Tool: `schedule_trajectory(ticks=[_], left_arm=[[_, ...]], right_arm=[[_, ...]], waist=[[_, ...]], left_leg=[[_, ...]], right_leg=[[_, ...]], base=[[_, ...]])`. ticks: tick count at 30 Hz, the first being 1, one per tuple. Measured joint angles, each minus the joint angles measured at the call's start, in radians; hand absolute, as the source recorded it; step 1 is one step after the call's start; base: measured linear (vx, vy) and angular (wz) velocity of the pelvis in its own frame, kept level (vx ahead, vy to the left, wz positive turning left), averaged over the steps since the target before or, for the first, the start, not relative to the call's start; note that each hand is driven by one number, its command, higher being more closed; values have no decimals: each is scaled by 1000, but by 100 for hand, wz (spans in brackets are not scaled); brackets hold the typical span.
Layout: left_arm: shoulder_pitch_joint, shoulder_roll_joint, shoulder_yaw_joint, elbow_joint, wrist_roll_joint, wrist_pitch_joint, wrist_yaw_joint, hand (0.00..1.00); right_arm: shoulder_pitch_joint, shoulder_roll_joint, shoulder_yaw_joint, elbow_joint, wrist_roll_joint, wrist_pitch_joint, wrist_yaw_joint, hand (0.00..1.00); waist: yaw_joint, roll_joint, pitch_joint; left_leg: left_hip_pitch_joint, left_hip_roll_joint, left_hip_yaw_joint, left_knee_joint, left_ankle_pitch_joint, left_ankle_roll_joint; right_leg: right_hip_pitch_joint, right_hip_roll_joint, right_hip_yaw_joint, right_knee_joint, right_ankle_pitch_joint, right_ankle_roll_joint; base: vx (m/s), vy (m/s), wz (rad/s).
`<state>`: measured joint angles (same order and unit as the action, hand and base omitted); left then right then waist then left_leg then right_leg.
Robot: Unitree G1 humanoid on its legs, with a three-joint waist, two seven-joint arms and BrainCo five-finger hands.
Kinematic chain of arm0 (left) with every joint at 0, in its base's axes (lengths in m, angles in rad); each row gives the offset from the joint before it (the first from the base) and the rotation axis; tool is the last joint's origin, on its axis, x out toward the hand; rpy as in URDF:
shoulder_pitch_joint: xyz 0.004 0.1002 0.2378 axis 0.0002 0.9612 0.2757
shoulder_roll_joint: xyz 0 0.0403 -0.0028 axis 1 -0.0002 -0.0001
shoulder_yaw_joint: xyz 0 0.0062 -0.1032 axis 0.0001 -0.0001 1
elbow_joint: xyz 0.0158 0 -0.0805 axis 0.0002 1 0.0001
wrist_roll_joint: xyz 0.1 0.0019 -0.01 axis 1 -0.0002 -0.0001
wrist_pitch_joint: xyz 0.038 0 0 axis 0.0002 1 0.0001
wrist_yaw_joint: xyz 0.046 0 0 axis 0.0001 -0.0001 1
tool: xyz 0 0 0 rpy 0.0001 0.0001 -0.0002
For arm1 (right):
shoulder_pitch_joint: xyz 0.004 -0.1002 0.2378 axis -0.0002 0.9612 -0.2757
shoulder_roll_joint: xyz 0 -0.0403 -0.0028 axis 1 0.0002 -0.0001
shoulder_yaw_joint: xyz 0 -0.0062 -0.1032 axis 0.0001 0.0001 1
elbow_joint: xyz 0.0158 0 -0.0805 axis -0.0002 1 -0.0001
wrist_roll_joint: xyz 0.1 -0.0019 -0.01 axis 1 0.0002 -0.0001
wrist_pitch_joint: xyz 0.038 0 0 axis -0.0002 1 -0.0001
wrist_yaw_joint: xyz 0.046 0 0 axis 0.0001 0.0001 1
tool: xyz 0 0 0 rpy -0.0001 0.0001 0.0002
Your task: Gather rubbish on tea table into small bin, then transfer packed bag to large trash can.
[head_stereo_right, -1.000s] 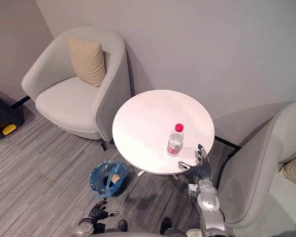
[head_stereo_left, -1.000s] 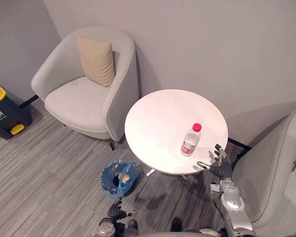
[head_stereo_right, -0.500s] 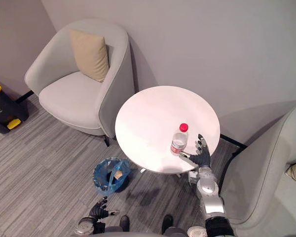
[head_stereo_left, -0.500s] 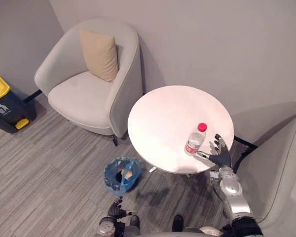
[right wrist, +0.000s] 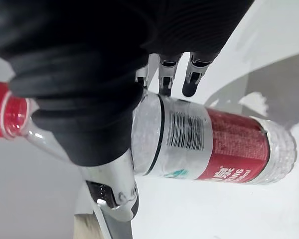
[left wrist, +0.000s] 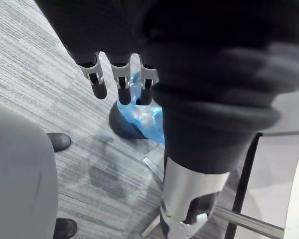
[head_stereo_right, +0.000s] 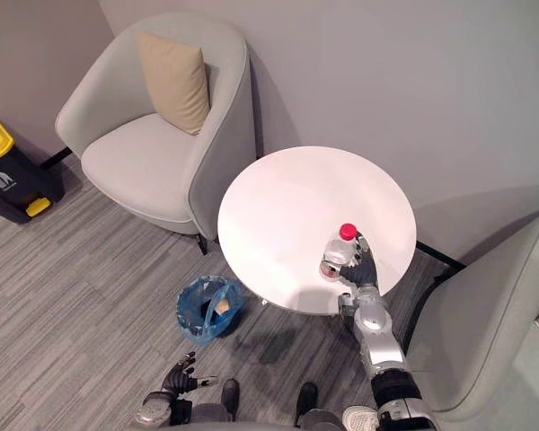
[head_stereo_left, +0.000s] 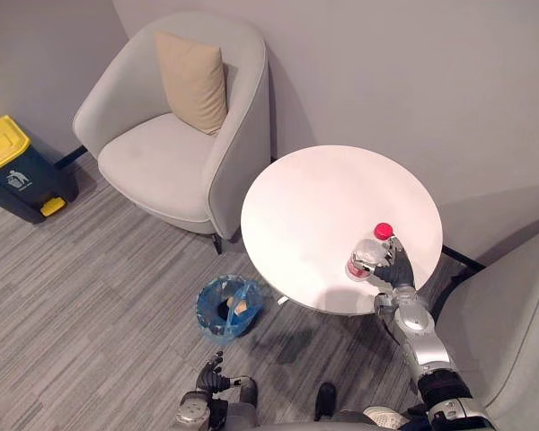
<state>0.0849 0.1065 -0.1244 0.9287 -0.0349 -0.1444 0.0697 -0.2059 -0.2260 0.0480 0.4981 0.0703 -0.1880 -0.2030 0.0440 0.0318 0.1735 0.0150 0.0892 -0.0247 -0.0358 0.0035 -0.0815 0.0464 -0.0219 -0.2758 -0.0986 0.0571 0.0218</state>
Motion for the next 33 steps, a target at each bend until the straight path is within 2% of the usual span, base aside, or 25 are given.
schedule_trajectory(ticks=[17,25,31,33], left_arm=[[6,1,2,-15,-14,-8,2,0],[11,0,9,-16,-13,-7,-1,0],[16,0,19,-15,-13,-7,0,0],[20,0,25,-15,-13,-7,0,0]], right_arm=[[-27,-12,39,15,9,2,12,100],[107,-15,28,-248,-12,-2,34,100],[225,3,30,-410,-80,-6,74,100],[268,5,36,-458,-83,-24,89,100]], waist=[[0,2,10],[-4,2,10],[-7,-2,6],[-11,-4,2]], left_leg=[[-1,0,-1,0,0,0],[18,1,8,0,0,0],[35,3,17,1,-2,1],[36,3,19,3,-2,1]], right_leg=[[0,0,0,0,-2,1],[9,0,12,11,-7,1],[21,1,23,12,-6,0],[21,1,25,12,-6,-1]], base=[[0,0,0],[-1,0,-4],[-26,11,-4],[-17,6,-2]])
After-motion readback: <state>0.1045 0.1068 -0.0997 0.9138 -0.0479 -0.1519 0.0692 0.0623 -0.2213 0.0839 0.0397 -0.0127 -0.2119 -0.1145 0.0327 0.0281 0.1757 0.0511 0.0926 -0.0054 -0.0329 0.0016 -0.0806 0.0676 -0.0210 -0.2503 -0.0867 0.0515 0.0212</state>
